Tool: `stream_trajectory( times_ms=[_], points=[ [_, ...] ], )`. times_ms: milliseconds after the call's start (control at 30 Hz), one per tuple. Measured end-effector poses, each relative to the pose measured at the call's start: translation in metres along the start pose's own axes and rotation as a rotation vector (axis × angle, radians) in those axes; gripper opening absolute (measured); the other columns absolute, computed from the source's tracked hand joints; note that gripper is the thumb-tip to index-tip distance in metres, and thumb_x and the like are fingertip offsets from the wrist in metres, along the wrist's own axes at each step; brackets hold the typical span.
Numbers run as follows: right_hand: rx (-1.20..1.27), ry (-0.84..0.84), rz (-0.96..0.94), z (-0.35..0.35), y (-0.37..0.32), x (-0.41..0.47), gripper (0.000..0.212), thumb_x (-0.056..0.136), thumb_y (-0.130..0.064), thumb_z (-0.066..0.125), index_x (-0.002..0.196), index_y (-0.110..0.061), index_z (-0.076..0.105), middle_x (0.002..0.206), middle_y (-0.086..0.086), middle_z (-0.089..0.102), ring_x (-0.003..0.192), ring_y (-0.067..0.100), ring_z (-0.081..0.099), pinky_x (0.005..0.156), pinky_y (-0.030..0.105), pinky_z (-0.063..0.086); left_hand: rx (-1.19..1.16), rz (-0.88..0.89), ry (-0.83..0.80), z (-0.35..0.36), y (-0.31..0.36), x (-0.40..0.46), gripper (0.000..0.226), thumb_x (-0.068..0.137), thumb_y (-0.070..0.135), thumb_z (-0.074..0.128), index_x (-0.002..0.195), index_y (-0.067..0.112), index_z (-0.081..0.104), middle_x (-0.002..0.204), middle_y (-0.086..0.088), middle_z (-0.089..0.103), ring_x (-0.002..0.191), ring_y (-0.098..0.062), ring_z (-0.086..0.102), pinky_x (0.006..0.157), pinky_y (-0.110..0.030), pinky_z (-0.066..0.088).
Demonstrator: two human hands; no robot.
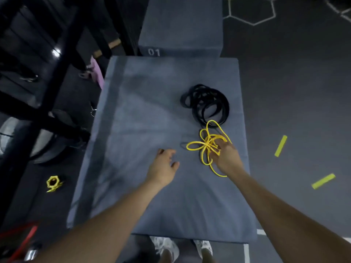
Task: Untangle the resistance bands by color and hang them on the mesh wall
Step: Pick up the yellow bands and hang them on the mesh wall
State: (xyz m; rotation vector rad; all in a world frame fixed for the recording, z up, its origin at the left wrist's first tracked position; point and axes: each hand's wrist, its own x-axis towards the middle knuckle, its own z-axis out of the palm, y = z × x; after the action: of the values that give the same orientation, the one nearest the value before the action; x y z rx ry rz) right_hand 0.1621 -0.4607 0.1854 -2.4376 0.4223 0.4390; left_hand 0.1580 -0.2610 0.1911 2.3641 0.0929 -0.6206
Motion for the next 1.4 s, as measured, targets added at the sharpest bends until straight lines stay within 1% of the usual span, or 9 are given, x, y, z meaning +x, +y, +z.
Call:
stream_trajectory(
  times_ms=[233,467,600,767,867,1033,1200,1333,1400],
  points=[
    [-0.029,-0.088,0.143,0.036,0.114,0.029,0.042,0.080,-0.013,0.064,0.121,-0.007,0.054,0.124,0.017,0.052,0.119,0.035,0.047,0.093,0.036,0.042,0.045,-0.023,-0.091,0.113,-0.017,0.033,0.040,0.085,0.011,0.060,0.125,0.010,0.053,0.124,-0.010,0.050,0.109,-0.022,0.059,0.097,-0.032,0.045],
    [-0.110,-0.184,0.044,0.079,0.166,0.046,0.052,0.081,-0.012,0.060,0.131,-0.011,0.048,0.132,0.013,0.047,0.124,0.032,0.041,0.100,0.036,0.039,0.190,0.098,-0.108,0.190,-0.021,0.064,0.052,0.082,0.013,0.063,0.131,0.018,0.045,0.133,0.000,0.041,0.124,-0.021,0.045,0.102,-0.039,0.040],
    [-0.267,-0.207,-0.056,0.097,0.186,0.037,0.045,0.083,-0.012,0.059,0.127,-0.012,0.047,0.129,0.008,0.040,0.121,0.029,0.037,0.100,0.038,0.039,0.336,0.158,-0.081,0.213,-0.020,0.080,0.061,0.082,0.012,0.063,0.138,0.019,0.037,0.141,0.003,0.032,0.127,-0.022,0.035,0.106,-0.031,0.032],
    [-0.427,-0.177,-0.109,0.103,0.195,0.029,0.029,0.087,-0.003,0.049,0.113,-0.015,0.055,0.126,0.006,0.042,0.119,0.028,0.039,0.097,0.036,0.035,0.466,0.102,-0.119,0.217,-0.027,0.083,0.028,0.082,0.018,0.066,0.107,0.015,0.055,0.122,-0.002,0.042,0.117,-0.025,0.037,0.096,-0.038,0.041],
    [-0.366,-0.159,-0.099,0.091,0.186,0.025,0.024,0.089,-0.008,0.050,0.110,-0.018,0.054,0.122,0.004,0.050,0.118,0.027,0.041,0.094,0.034,0.033,0.376,0.007,-0.132,0.204,-0.032,0.070,0.014,0.085,0.023,0.063,0.092,0.011,0.058,0.113,-0.008,0.049,0.112,-0.027,0.044,0.089,-0.036,0.043],
    [-0.218,-0.129,-0.122,0.042,0.128,0.030,0.017,0.092,-0.014,0.047,0.107,-0.015,0.052,0.115,0.011,0.059,0.109,0.035,0.053,0.085,0.038,0.042,0.212,-0.004,0.019,0.140,-0.014,0.056,0.014,0.088,0.021,0.058,0.087,0.007,0.059,0.095,-0.019,0.061,0.092,-0.037,0.056,0.076,-0.039,0.046],
    [-0.078,-0.081,-0.219,-0.009,0.041,0.030,0.014,0.089,-0.013,0.050,0.101,-0.009,0.056,0.110,0.017,0.061,0.105,0.034,0.057,0.079,0.035,0.044,0.042,0.006,0.164,0.050,0.017,0.038,0.011,0.091,0.017,0.055,0.088,0.007,0.057,0.082,-0.013,0.054,0.079,-0.031,0.052,0.068,-0.033,0.039],
    [-0.065,-0.026,-0.355,-0.048,-0.035,0.018,0.014,0.089,-0.011,0.050,0.100,-0.007,0.057,0.107,0.019,0.063,0.103,0.035,0.059,0.078,0.037,0.045,-0.070,0.016,0.306,-0.032,0.037,0.003,0.006,0.093,0.011,0.051,0.087,0.008,0.052,0.079,-0.025,0.053,0.074,-0.030,0.049,0.064,-0.030,0.030],
    [-0.087,-0.015,-0.435,-0.064,-0.073,0.009,0.015,0.088,-0.011,0.049,0.099,-0.005,0.057,0.107,0.021,0.063,0.103,0.037,0.059,0.080,0.039,0.046,-0.102,0.026,0.401,-0.071,0.039,-0.020,0.019,0.093,0.010,0.050,0.076,0.015,0.046,0.072,-0.020,0.050,0.071,-0.026,0.046,0.063,-0.028,0.027]
  ],
)
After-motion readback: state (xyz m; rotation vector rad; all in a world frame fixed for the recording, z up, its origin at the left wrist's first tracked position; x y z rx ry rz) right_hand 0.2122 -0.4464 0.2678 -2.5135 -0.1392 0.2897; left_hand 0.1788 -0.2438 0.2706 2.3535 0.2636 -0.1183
